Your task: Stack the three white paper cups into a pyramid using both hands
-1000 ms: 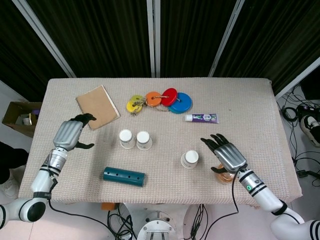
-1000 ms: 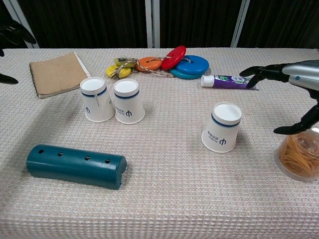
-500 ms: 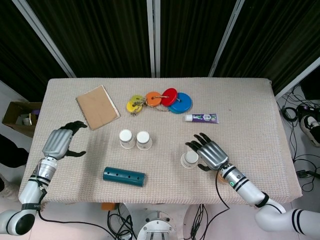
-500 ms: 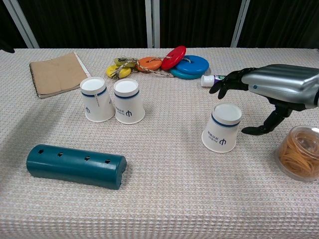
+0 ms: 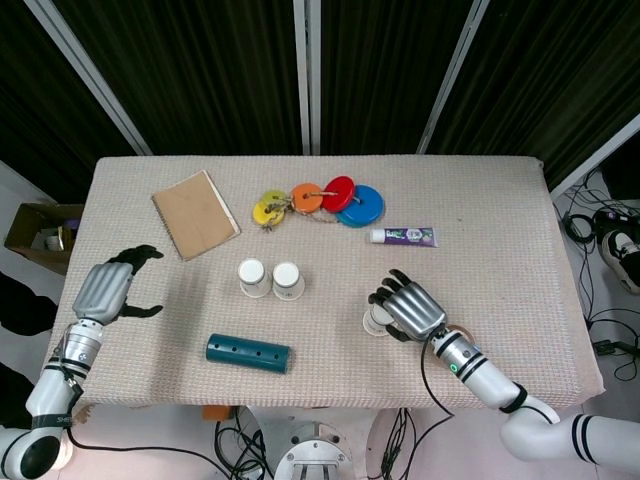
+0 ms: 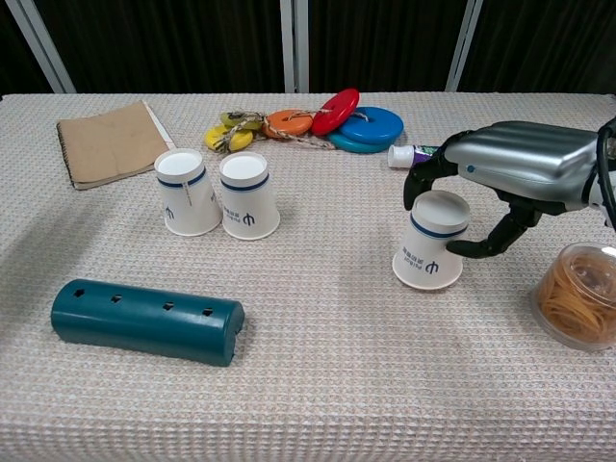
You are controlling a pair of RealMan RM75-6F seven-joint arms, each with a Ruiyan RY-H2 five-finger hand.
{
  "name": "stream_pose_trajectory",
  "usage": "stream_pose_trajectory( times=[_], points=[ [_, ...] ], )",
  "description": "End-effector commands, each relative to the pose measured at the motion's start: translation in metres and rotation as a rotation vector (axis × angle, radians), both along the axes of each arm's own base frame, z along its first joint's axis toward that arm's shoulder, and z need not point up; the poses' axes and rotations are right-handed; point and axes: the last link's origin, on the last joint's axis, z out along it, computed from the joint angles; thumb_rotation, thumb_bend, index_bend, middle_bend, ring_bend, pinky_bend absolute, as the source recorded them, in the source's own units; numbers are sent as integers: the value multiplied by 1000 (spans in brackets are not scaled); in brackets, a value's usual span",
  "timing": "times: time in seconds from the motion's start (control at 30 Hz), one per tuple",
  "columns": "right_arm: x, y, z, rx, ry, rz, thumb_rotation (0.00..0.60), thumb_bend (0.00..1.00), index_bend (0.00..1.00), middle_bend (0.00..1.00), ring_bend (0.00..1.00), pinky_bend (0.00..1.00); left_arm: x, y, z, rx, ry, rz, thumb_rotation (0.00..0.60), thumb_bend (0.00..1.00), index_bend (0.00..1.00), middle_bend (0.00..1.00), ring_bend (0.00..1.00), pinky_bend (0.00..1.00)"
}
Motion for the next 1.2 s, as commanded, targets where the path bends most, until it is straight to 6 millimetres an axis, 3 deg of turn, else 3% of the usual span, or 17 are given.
stream_pose_trajectory(
  times=[0.03,0.17,0.3,0.43,0.6,0.93,1.2],
  points=[
    [16,-2,14,-24,-49,33,600,345,464,465,214,183,-4,-3,3,7,0,15,600,20,226,163,177,323],
    [52,-11,33,-41,-109,106,600,343,465,463,214,184,-12,-9,4,5,9,38,600,19,226,163,177,324],
    [99,-30,37,-22,-146,155,600,343,468,457,214,184,-15,-18,2,2,9,48,600,20,226,163,177,325],
    [146,-47,27,13,-152,197,600,342,470,450,214,184,-16,-28,-1,10,10,43,600,20,227,163,177,325],
    [185,-65,4,28,-119,206,600,341,471,441,213,184,-19,-38,-5,13,5,43,600,20,228,163,177,324],
    [215,-88,-36,51,-79,136,600,341,472,428,213,185,-31,-48,-4,25,-10,80,600,20,228,163,177,324],
    [222,-92,-45,47,-44,146,600,339,476,421,211,185,-36,-50,-4,21,-22,91,600,20,228,163,177,324]
  ],
)
